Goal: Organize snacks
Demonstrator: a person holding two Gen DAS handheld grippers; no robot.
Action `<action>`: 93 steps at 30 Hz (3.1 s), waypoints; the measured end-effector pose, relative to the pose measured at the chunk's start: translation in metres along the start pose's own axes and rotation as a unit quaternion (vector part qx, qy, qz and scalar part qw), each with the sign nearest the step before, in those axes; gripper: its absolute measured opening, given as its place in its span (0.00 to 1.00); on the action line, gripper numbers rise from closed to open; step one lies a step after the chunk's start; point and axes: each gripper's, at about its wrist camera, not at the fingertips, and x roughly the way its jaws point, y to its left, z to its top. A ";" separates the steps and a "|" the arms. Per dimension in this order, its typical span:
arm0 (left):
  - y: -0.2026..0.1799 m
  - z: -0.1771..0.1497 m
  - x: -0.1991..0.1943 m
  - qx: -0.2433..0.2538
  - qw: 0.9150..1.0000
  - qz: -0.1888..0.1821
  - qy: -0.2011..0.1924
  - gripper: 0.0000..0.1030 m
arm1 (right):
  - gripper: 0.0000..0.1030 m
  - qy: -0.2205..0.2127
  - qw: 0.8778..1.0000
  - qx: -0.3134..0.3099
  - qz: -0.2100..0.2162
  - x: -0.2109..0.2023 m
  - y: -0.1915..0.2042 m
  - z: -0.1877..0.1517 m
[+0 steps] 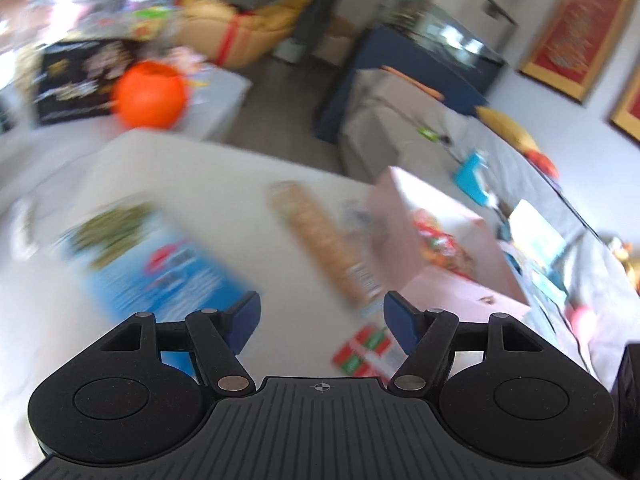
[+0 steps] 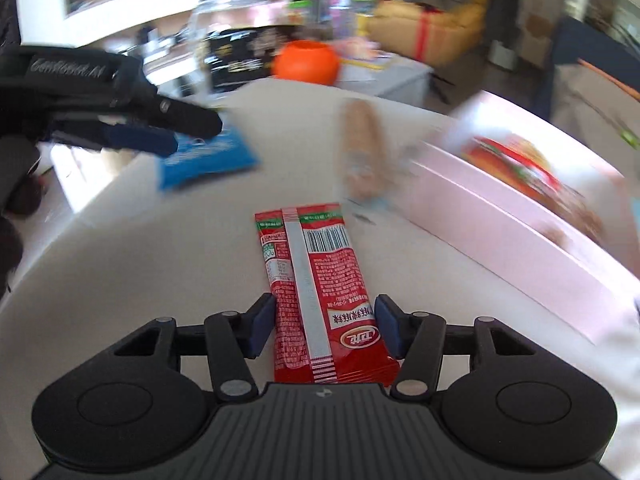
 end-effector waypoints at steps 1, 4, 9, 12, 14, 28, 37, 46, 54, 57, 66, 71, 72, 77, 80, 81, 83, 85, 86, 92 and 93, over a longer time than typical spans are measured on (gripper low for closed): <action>-0.007 0.008 0.013 0.012 1.000 -0.012 0.007 0.70 | 0.60 -0.004 1.000 0.011 0.000 -0.004 -0.008 -0.006; -0.028 0.035 0.057 0.051 0.998 -0.011 0.027 0.62 | 0.66 -0.016 0.999 0.045 0.007 -0.007 -0.026 -0.021; -0.047 0.061 0.129 0.111 0.992 0.023 0.063 0.22 | 0.70 -0.059 0.996 0.062 0.013 -0.008 -0.029 -0.041; -0.055 0.063 0.162 0.151 0.985 0.025 0.076 0.23 | 0.70 -0.061 0.997 0.050 -0.002 -0.006 -0.023 -0.040; -0.060 0.063 0.174 0.170 0.983 0.008 0.074 0.21 | 0.70 -0.062 0.997 0.055 0.001 -0.010 -0.024 -0.043; -0.026 0.042 0.146 0.266 0.954 0.023 0.132 0.24 | 0.71 -0.066 0.995 0.071 0.016 -0.010 -0.031 -0.042; -0.014 0.072 0.142 0.166 0.978 -0.034 0.124 0.28 | 0.71 -0.064 0.996 0.067 0.005 -0.007 -0.027 -0.040; -0.036 0.074 0.200 0.164 0.979 0.010 0.117 0.28 | 0.72 -0.067 0.994 0.085 0.002 -0.008 -0.030 -0.041; -0.023 0.040 0.142 0.184 0.973 0.005 0.136 0.29 | 0.72 -0.070 0.993 0.091 0.008 -0.009 -0.032 -0.041; -0.027 0.015 0.110 0.205 0.970 0.015 0.133 0.28 | 0.72 -0.070 0.993 0.091 0.006 -0.008 -0.032 -0.042; -0.032 -0.026 0.063 0.185 0.975 0.030 0.122 0.32 | 0.72 -0.063 0.990 0.115 -0.043 -0.007 -0.037 -0.040; -0.030 -0.038 0.050 0.179 0.976 0.024 0.119 0.35 | 0.72 -0.060 0.987 0.133 -0.068 -0.010 -0.043 -0.044; -0.029 -0.039 0.048 0.176 0.977 0.022 0.118 0.35 | 0.73 -0.060 0.987 0.133 -0.068 -0.010 -0.043 -0.045; -0.032 -0.054 0.032 0.197 0.972 0.003 0.124 0.35 | 0.77 -0.054 0.989 0.118 -0.075 -0.011 -0.040 -0.048; -0.035 -0.060 0.019 0.221 0.967 -0.002 0.128 0.36 | 0.77 -0.053 0.989 0.114 -0.079 -0.010 -0.037 -0.048; -0.037 -0.062 0.012 0.231 0.965 -0.001 0.120 0.35 | 0.78 -0.054 0.989 0.115 -0.077 -0.010 -0.038 -0.049; -0.042 -0.066 -0.001 0.258 0.960 0.001 0.108 0.35 | 0.78 -0.056 0.989 0.117 -0.076 -0.011 -0.039 -0.049; -0.048 -0.071 -0.005 0.279 0.953 0.003 0.121 0.35 | 0.78 -0.057 0.988 0.119 -0.075 -0.011 -0.039 -0.050; -0.051 -0.075 -0.005 0.290 0.948 0.004 0.131 0.36 | 0.78 -0.057 0.988 0.119 -0.075 -0.011 -0.039 -0.049; -0.067 -0.090 0.001 0.342 0.930 0.037 0.130 0.42 | 0.78 -0.059 0.988 0.124 -0.072 -0.012 -0.040 -0.050; -0.067 -0.088 0.003 0.338 0.931 0.038 0.129 0.43 | 0.78 -0.060 0.988 0.124 -0.072 -0.012 -0.041 -0.050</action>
